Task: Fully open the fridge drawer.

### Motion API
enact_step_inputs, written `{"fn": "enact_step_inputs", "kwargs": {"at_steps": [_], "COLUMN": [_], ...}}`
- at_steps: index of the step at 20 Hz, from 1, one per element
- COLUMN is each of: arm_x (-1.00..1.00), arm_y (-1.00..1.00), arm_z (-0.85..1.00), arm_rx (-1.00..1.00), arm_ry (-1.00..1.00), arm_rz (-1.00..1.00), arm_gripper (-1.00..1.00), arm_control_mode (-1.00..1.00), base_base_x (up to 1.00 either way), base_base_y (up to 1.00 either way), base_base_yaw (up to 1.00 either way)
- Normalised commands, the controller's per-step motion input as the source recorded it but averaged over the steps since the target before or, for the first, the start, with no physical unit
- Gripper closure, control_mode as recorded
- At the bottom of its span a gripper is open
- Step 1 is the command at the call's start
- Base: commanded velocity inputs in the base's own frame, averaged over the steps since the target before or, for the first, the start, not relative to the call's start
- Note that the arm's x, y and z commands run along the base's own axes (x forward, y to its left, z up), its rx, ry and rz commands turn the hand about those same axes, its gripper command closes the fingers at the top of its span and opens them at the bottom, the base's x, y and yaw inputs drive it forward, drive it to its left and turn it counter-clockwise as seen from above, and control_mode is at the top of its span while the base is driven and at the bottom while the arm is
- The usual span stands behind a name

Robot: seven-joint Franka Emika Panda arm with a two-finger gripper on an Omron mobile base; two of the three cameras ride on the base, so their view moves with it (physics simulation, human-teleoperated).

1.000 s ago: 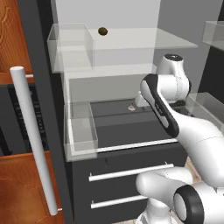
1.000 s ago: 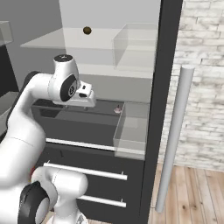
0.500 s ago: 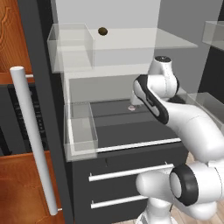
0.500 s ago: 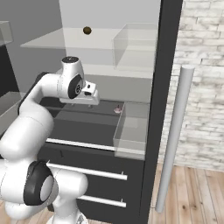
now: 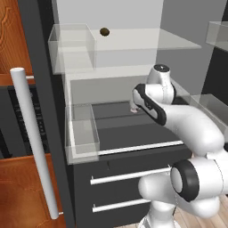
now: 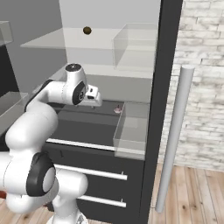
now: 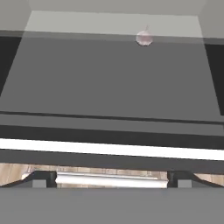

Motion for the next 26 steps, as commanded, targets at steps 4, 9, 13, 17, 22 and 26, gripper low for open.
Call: {"fn": "enact_step_inputs", "kwargs": {"at_steps": [4,9,13,17,22,26], "arm_x": [0.45,0.39,0.28,0.3,0.28,0.23], "arm_y": [0.03,0.0,0.0,0.0,0.0,0.0], "arm_z": [-0.25,-0.15,-0.15,-0.15,-0.22,-0.21], "arm_rx": [0.0,0.0,0.0,0.0,0.0,0.0], "arm_ry": [-0.1,-0.02,0.0,0.0,0.0,0.0], "arm_rz": [-0.05,-0.04,-0.03,-0.03,-0.03,-0.03], "arm_gripper": [-1.0,-1.0,-1.0,-1.0,-1.0,-1.0], "arm_control_mode": [-1.0,-1.0,-1.0,-1.0,-1.0,-1.0], "base_base_x": [0.0,0.0,0.0,0.0,0.0,0.0], "base_base_y": [0.0,0.0,0.0,0.0,0.0,0.0], "base_base_yaw": [0.0,0.0,0.0,0.0,0.0,0.0]}}
